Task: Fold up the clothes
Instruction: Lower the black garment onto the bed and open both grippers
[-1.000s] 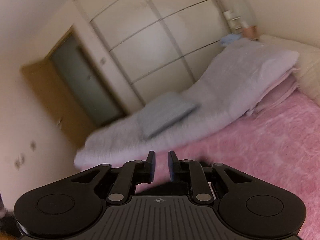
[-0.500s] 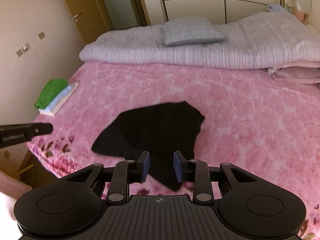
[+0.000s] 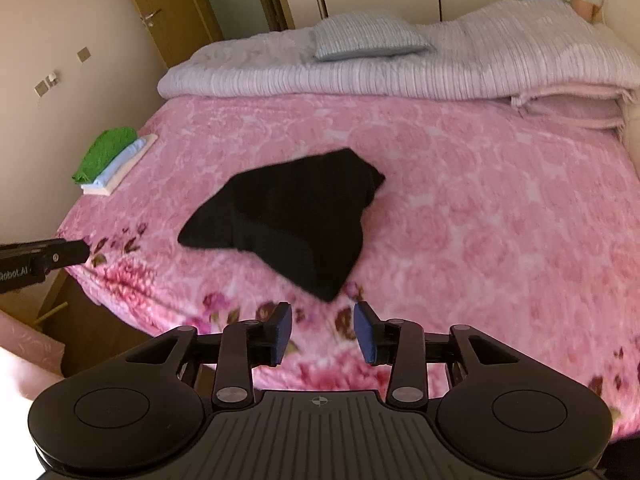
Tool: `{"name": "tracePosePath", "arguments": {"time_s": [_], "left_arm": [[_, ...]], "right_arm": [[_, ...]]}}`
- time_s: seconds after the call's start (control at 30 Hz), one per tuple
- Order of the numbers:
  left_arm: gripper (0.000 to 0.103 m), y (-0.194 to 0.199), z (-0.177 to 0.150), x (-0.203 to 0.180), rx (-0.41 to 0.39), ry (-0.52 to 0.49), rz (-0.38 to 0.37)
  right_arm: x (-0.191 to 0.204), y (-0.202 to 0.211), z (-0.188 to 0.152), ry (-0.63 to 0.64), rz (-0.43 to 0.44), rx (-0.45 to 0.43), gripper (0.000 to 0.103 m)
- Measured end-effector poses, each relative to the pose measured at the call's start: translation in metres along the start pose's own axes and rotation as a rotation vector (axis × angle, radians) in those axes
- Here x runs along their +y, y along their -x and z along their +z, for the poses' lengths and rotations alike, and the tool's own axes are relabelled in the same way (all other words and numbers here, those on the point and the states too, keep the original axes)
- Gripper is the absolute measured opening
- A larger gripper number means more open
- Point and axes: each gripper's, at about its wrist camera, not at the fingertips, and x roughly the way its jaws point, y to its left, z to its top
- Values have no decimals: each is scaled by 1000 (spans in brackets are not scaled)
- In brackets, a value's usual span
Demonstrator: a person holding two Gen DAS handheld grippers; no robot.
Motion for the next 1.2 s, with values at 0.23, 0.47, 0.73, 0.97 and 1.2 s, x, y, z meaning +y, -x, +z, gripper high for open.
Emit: {"name": "tracePosePath", "arguments": {"time_s": [0.23, 0.47, 0.73, 0.97, 1.2], "left_arm": [[24, 7, -25, 0, 26, 14, 11], [25, 2, -33, 7, 46, 15, 20], [26, -22, -14, 30, 47, 19, 12], [26, -62, 21, 63, 51, 11, -13], [26, -107, 66, 98, 68, -41, -54]], "right_arm": [[-1, 9, -26, -6, 3, 25, 44], [-2, 2, -36, -21, 1, 38, 46], [14, -20, -18, -5, -4, 44, 47], [32, -51, 17, -3, -34, 34, 47], [50, -90, 60, -64, -64, 37, 47]]}}
